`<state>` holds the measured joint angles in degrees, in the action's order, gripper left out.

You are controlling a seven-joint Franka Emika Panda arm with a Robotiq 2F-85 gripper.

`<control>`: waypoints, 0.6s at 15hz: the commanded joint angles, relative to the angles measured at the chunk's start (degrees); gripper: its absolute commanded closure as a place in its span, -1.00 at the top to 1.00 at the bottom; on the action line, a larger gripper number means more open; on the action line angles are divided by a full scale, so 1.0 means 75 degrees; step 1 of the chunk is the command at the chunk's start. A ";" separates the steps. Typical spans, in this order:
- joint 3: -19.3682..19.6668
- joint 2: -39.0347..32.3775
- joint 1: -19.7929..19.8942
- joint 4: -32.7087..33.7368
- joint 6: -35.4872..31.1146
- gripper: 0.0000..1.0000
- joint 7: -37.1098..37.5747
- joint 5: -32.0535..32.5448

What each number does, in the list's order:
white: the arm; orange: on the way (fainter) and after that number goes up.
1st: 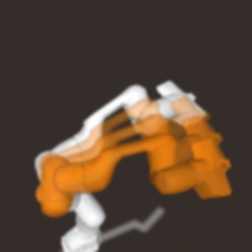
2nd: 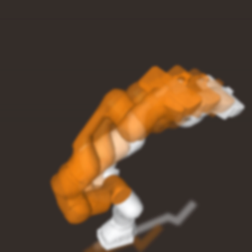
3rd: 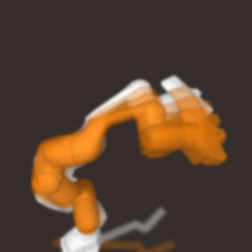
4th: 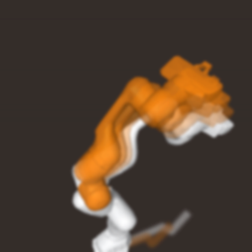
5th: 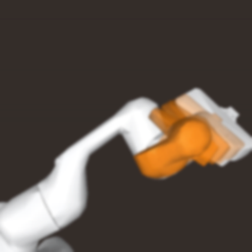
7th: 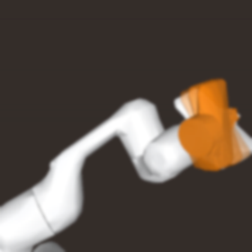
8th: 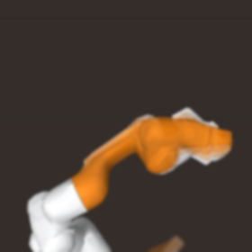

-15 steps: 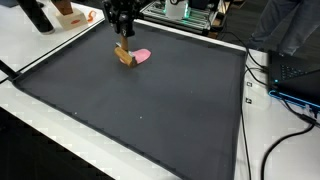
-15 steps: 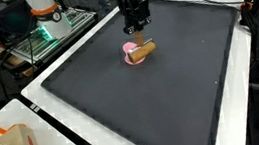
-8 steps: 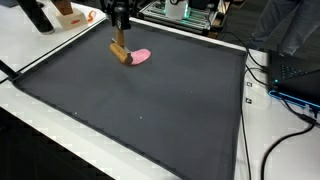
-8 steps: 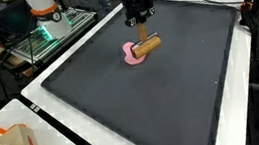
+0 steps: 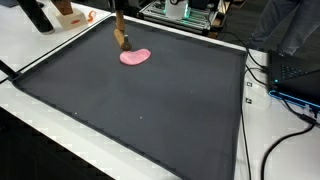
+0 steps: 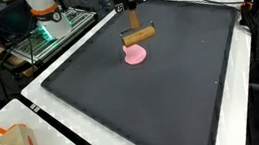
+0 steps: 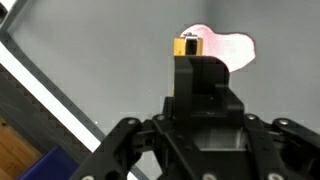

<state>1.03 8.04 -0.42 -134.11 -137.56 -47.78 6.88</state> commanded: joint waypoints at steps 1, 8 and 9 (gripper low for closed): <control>0.0341 0.0406 0.0079 0.0198 0.0942 -0.52 0.0242 -0.0784; 0.0541 0.0374 0.0120 0.0288 0.0966 -0.02 0.0237 -0.0835; 0.0538 0.0373 0.0118 0.0288 0.0967 -0.02 0.0246 -0.0836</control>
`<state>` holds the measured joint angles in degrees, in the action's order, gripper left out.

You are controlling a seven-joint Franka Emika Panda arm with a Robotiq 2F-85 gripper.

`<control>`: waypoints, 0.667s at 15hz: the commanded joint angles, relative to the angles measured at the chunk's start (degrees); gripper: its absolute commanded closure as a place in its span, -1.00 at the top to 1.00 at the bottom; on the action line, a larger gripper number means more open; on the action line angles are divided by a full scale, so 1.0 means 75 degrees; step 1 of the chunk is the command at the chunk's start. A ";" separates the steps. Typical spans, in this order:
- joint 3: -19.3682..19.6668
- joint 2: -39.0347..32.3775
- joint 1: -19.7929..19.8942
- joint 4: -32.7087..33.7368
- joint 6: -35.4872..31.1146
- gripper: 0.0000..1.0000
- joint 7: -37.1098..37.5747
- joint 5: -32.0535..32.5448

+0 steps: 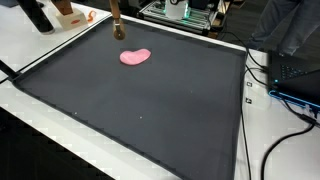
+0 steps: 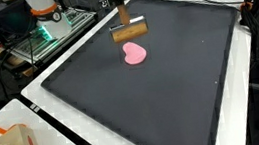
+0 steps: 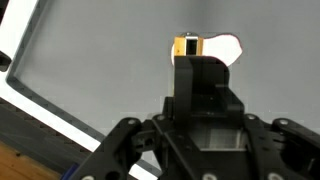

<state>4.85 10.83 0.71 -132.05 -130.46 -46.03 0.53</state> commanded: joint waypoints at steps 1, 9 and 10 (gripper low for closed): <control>0.0029 0.0001 -0.0034 0.0013 0.0021 -0.02 0.0016 0.0009; 0.0331 -0.0947 0.0152 0.0948 0.0922 -0.52 0.0246 -0.0650; 0.0375 -0.1158 0.0214 0.1144 0.1080 -0.52 0.0240 -0.0847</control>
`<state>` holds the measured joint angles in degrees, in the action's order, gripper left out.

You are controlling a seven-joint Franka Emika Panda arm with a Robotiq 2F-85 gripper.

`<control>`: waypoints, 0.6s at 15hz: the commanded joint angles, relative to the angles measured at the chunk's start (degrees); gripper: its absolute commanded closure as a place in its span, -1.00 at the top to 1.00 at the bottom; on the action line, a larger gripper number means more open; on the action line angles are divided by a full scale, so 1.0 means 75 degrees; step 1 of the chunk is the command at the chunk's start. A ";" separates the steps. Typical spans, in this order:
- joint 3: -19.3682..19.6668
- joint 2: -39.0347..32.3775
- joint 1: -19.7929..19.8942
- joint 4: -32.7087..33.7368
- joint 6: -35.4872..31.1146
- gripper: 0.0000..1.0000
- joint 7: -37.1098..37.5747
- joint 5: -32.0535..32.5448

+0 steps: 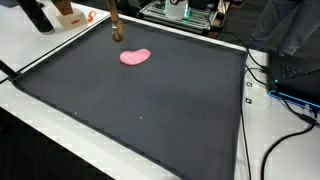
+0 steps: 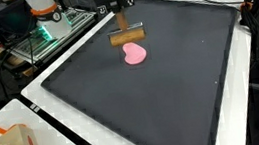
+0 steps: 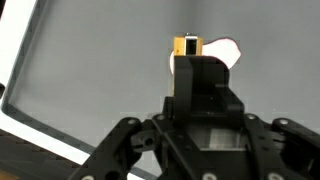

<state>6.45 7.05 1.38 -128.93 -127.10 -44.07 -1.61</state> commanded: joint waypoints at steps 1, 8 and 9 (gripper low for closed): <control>0.0197 -0.0864 0.0207 0.0917 0.0726 -0.52 0.0030 -0.0742; 0.0197 -0.2023 0.0855 0.2036 0.1287 -0.52 0.0263 -0.1602; 0.0184 -0.2158 0.0945 0.2174 0.1392 -0.52 0.0260 -0.1680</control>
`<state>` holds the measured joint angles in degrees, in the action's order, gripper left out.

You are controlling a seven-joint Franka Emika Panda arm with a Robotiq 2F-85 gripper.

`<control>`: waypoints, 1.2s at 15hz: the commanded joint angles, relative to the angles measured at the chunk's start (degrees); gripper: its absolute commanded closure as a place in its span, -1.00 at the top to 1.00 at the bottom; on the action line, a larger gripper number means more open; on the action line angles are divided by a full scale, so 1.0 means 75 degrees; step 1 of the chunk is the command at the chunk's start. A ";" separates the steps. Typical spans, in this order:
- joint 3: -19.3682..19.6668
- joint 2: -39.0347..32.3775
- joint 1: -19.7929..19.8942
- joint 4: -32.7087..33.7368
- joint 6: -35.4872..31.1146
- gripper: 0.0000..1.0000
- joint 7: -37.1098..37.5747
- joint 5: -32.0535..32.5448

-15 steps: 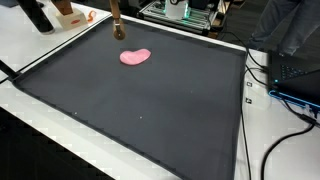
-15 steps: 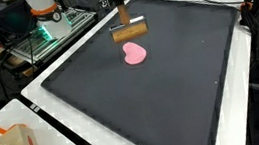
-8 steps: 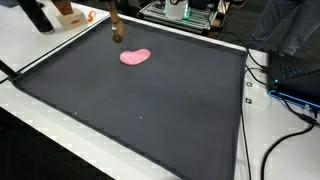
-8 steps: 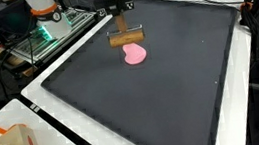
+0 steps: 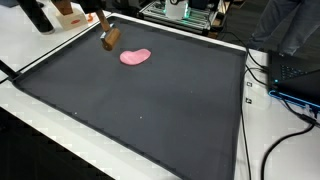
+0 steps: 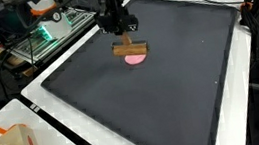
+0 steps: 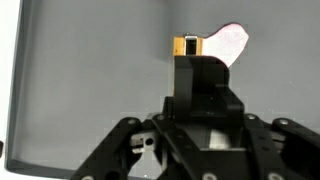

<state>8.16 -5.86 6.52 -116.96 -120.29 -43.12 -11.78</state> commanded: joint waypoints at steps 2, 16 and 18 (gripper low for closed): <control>-0.0061 -0.0695 0.0436 0.0828 0.0714 -0.52 0.0090 -0.0492; -0.0202 -0.1642 0.1256 0.1578 0.1336 -0.52 -0.0360 -0.1035; -0.0229 -0.1728 0.1299 0.1650 0.1329 -0.52 -0.0391 -0.1043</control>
<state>7.43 -17.56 14.62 -106.59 -112.35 -44.46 -17.84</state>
